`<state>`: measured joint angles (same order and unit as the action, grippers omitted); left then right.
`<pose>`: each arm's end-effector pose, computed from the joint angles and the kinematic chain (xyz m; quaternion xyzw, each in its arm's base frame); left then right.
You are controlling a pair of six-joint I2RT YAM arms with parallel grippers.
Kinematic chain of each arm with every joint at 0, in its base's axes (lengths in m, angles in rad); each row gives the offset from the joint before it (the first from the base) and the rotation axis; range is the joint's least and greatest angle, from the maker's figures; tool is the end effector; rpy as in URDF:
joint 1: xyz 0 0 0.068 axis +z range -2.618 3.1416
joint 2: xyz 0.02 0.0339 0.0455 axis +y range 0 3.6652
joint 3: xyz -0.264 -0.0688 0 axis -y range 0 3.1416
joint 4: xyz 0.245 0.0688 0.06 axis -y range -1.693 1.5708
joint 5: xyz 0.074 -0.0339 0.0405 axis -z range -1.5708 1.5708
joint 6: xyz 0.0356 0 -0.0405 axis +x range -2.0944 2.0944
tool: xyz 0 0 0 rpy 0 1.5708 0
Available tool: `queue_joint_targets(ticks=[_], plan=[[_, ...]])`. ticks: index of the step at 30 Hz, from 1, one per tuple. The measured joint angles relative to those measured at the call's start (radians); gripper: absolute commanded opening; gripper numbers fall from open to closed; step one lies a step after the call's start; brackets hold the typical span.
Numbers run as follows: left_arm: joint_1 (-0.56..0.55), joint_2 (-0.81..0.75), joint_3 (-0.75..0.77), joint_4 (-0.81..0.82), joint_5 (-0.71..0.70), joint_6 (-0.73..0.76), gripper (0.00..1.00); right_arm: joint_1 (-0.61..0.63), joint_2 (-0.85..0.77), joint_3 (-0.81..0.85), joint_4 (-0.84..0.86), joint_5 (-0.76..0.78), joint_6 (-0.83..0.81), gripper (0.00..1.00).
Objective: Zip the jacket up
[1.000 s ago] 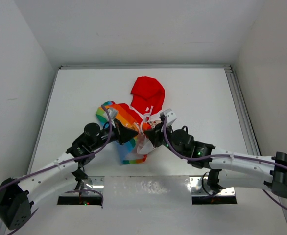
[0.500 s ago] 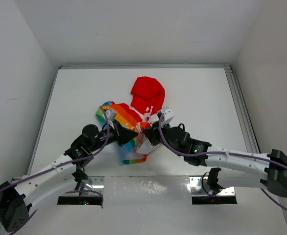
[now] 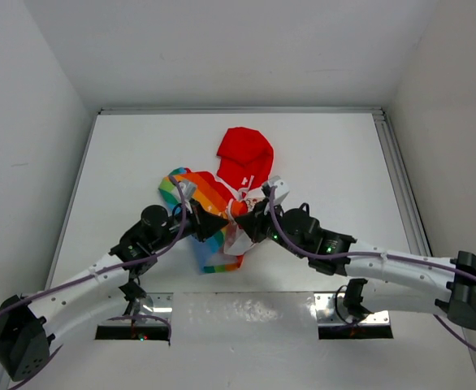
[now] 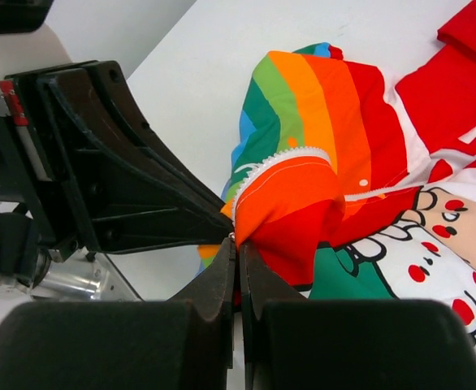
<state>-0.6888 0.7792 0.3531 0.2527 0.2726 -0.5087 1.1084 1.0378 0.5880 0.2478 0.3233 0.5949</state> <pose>0.1381 -0.1261 0.2337 0.1553 0.7476 -0.4451 0.4678 0.1164 0.2081 0.2668 -0.0958 0.7655 0.3873 0.5049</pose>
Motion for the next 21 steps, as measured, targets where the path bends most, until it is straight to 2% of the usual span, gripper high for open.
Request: queue_joint_targets(ticks=[13, 21], plan=[[0.0, -0.035, 0.003, -0.023, 0.018, -0.001, 0.0, -0.052, 0.1, 0.056, -0.016, -0.01, -0.001, 0.0], [-0.004, -0.077, 0.004, -0.022, 0.05, -0.012, 0.0, -0.053, 0.097, 0.055, -0.002, -0.023, 0.007, 0.0]])
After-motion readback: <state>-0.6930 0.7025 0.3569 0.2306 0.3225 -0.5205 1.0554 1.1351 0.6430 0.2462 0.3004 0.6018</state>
